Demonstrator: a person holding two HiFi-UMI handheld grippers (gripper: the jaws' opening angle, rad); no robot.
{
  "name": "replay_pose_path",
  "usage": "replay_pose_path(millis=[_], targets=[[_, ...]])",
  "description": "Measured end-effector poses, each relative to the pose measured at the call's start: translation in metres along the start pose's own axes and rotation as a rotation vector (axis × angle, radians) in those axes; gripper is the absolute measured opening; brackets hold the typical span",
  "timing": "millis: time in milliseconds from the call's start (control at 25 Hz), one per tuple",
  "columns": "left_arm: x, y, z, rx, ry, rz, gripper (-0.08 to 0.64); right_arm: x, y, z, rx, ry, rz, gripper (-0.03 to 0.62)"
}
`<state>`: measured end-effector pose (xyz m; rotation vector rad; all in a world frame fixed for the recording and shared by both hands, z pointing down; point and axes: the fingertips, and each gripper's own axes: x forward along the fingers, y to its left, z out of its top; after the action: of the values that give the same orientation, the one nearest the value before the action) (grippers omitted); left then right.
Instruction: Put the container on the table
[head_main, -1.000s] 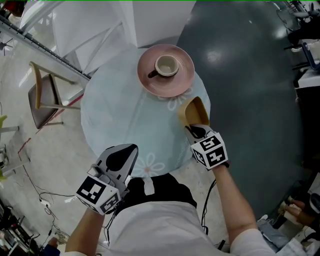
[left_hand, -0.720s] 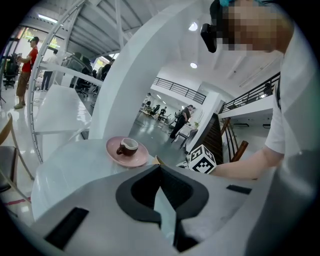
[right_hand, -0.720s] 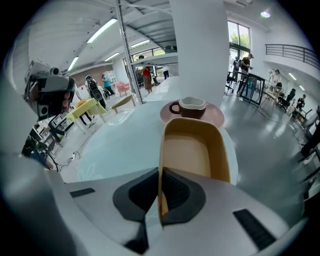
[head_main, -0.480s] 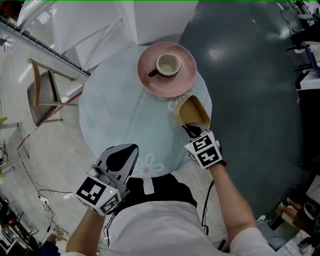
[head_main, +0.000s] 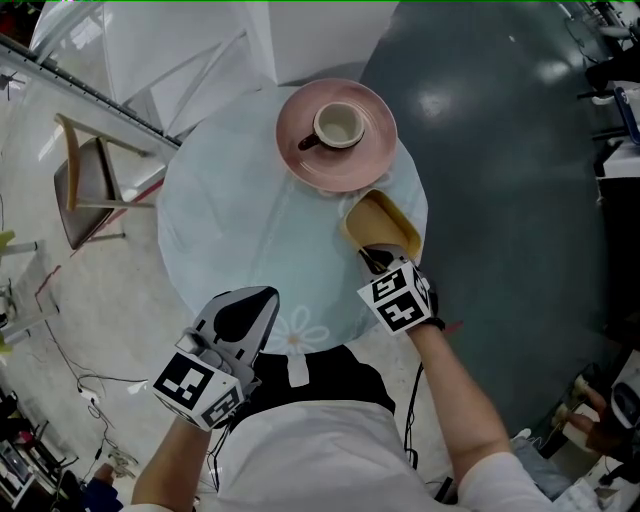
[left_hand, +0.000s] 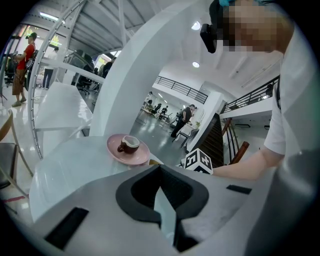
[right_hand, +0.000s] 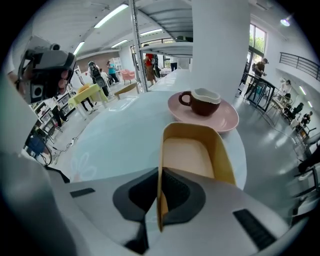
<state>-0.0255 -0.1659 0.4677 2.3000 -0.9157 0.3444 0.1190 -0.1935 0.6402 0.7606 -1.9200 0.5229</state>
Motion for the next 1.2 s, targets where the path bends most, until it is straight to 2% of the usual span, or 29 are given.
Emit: replay_pose_path(millis=[720,1200], targets=[[-0.004,0.009,-0.006,-0.015,0.011,0.012,0.021,0.023,0.008,-0.011,-0.115,0.09,-0.063,0.025],[-0.006,0.006,-0.007,-0.011,0.013,0.01,0.021,0.024,0.01,-0.012,-0.115,0.096,-0.064,0.026]])
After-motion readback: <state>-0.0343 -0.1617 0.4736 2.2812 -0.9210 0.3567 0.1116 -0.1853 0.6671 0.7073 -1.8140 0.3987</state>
